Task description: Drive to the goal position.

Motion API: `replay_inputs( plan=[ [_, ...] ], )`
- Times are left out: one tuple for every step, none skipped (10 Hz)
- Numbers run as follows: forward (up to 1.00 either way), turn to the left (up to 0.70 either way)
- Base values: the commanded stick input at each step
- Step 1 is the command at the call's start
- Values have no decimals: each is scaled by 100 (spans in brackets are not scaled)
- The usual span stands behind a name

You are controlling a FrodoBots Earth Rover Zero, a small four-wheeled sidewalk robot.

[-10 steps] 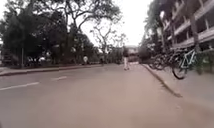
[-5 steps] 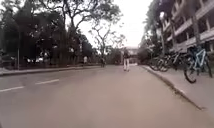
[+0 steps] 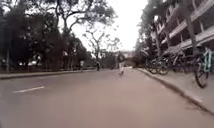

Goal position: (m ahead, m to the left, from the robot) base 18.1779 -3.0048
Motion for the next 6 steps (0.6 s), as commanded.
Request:
replay_inputs(
  plan=[
    [100,-22],
    [100,0],
    [100,0],
    [100,0],
    [100,0],
    [100,0]
  ],
)
